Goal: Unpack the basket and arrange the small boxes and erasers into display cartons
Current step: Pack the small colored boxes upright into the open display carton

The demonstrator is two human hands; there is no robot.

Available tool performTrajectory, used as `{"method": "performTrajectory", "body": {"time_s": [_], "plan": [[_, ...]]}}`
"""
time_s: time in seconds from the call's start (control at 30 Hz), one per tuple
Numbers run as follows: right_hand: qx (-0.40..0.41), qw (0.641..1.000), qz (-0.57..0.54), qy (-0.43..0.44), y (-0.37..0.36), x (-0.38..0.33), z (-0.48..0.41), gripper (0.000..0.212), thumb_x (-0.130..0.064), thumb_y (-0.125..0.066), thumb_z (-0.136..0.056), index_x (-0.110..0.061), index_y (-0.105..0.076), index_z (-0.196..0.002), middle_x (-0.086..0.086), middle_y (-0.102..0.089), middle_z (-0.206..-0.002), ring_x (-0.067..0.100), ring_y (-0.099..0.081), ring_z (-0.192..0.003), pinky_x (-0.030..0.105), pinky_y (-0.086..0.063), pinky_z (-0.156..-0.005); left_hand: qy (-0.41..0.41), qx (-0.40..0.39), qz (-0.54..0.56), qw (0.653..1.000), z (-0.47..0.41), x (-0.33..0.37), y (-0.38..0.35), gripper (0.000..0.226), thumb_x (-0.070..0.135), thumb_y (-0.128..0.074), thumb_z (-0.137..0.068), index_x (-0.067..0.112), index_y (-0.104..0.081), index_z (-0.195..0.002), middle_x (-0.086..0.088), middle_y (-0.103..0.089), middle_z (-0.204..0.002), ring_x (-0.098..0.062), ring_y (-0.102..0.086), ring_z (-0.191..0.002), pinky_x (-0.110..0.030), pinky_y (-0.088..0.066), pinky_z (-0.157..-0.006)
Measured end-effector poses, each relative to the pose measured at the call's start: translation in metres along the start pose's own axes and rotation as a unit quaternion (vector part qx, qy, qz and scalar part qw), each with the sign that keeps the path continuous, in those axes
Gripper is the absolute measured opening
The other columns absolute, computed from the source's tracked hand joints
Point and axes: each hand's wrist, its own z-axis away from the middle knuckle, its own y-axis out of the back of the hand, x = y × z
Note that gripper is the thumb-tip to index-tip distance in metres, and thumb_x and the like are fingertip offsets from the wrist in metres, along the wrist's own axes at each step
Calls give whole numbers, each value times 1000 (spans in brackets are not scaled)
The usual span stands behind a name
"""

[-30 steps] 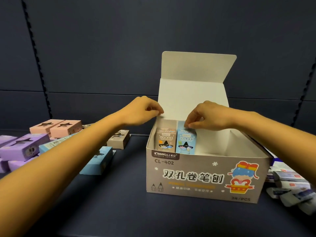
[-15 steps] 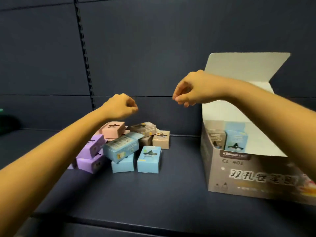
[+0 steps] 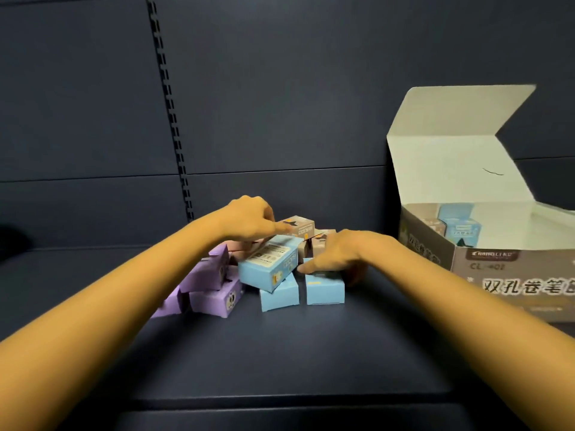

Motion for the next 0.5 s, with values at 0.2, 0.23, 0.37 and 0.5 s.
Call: {"method": "performTrajectory", "body": {"time_s": [0.2,0.23,0.37,0.5], "plan": [[-10,999,-40,-25,-11,-5,-7,40,-52,-62,-78,-15,-53,-92,2,-55,-81,17,-57,-67,24,-49,-53,-13,-2,-2,1000,-3,-6,-8,55,60,-46,-86,11,-67,-100,-7,-67,-101,-22,-59,-90,-29,-43,-72],[0,999,-24,-28,-11,-6,-8,42,-54,-61,-77,-16,-53,-93,3,-55,-86,18,-58,-71,24,-48,-52,-9,4,-4,1000,-5,-7,-9,55,59,-46,-86,11,-67,-101,-7,-67,-103,-21,-58,-89,-29,-42,-72],[48,998,40,-27,3,-3,-1,37,-54,-62,-75,-19,-51,-75,5,-56,-97,24,-60,-88,30,-54,-75,1,38,-7,999,-15,-9,-9,46,52,-48,-90,11,-67,-101,-9,-68,-105,-23,-56,-89,-29,-41,-72],[106,994,-22,-13,32,4,14,37,-44,-68,-75,-13,-52,-63,5,-58,-72,21,-59,-64,29,-53,-61,5,37,-3,999,-35,-7,-11,43,47,-52,-89,8,-65,-103,-10,-68,-102,-28,-61,-94,-34,-47,-77]]}}
